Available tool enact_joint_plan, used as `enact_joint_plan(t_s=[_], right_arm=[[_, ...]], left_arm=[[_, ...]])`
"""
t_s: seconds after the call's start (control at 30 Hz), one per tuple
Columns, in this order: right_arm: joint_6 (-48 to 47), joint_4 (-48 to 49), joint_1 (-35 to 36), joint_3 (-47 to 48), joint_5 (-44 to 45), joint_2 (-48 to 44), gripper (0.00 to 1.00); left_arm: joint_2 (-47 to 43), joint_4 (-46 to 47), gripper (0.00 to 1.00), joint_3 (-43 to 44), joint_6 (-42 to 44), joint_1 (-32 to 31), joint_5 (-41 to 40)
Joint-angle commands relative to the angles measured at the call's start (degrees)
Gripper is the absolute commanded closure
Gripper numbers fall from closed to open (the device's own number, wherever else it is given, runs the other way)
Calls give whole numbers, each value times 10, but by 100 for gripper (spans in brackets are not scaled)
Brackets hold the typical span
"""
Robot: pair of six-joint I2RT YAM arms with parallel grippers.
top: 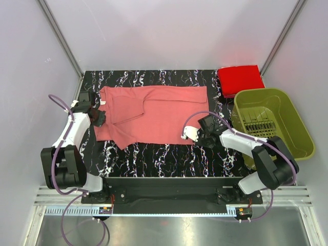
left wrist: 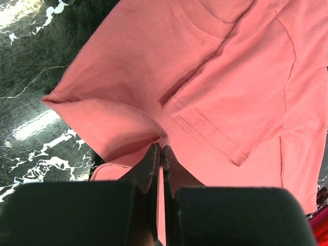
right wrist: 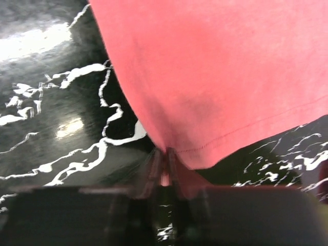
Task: Fold and stack the t-shirts
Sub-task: Fold the tshirt
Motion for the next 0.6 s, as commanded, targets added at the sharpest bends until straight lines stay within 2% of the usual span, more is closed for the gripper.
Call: enact_joint_plan(t_s=[0.0, 0.03, 0.3, 0.57], right_arm=[[4, 21, 4, 15, 17, 14, 97], [3, 23, 4, 15, 27, 16, 100], [-13, 15, -19, 63, 29, 0, 100], [-61, 0, -74, 183, 1, 77, 100]], left_arm=[[0, 9, 100, 31, 9, -2, -29], [-1, 4, 100, 41, 11, -2, -45], [23, -12, 100, 117, 7, -1, -111], [125, -49, 100, 242, -15, -2, -126]])
